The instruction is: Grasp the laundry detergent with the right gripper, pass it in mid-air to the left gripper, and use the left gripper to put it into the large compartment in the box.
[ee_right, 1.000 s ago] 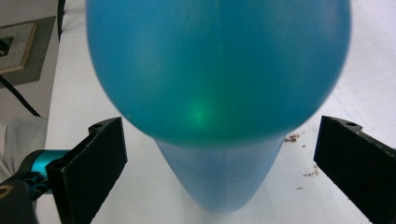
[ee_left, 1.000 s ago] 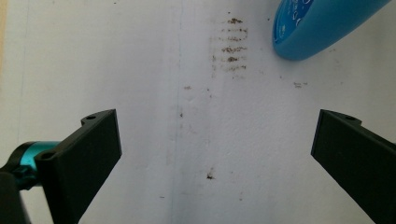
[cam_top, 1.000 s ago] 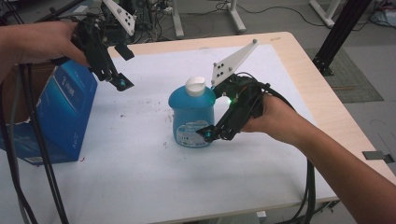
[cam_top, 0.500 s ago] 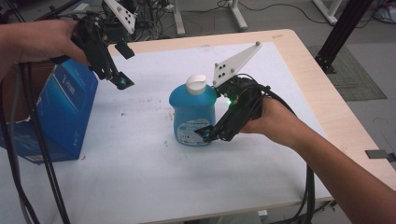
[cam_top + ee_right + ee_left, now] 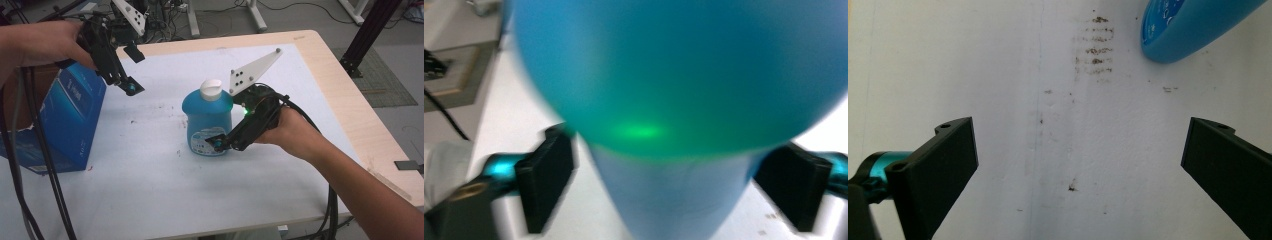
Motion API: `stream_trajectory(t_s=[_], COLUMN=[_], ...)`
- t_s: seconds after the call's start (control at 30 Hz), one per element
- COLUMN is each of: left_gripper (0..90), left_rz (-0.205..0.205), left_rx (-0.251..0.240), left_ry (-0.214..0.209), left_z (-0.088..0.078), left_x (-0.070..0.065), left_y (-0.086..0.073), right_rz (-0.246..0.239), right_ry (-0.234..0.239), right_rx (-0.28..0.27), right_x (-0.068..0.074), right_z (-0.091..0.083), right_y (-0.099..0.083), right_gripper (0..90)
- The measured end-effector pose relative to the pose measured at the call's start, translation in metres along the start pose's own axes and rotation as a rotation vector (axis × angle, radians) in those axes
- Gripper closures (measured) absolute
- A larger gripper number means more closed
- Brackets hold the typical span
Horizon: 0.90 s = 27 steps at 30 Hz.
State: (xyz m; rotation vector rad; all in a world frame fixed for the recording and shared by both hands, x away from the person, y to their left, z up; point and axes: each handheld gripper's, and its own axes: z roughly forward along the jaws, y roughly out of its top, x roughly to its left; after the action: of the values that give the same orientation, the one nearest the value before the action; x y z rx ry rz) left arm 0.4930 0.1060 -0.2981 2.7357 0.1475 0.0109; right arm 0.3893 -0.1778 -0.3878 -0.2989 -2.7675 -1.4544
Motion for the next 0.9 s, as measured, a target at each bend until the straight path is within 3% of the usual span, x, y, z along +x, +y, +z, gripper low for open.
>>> stream_trajectory(t_s=[0.17, 0.3, 0.9], left_gripper=[1.6, 1.6, 1.6], left_rz=[0.001, 0.003, -0.005], left_rx=[0.003, 0.005, 0.002], left_ry=[-0.002, -0.001, -0.003], left_z=[0.0003, 0.0003, 0.0009], left_x=[0.0001, 0.0002, -0.0005], left_y=[0.0002, 0.0003, -0.0016], right_rz=[0.005, -0.008, -0.019], right_ry=[-0.012, -0.009, 0.002], right_rx=[-0.017, -0.027, -0.085], right_x=[-0.0008, -0.0003, -0.0012], right_z=[-0.0002, 0.0008, 0.0052], right_y=[-0.0009, -0.0024, -0.0059], right_gripper=[16.4, 23.4, 35.4])
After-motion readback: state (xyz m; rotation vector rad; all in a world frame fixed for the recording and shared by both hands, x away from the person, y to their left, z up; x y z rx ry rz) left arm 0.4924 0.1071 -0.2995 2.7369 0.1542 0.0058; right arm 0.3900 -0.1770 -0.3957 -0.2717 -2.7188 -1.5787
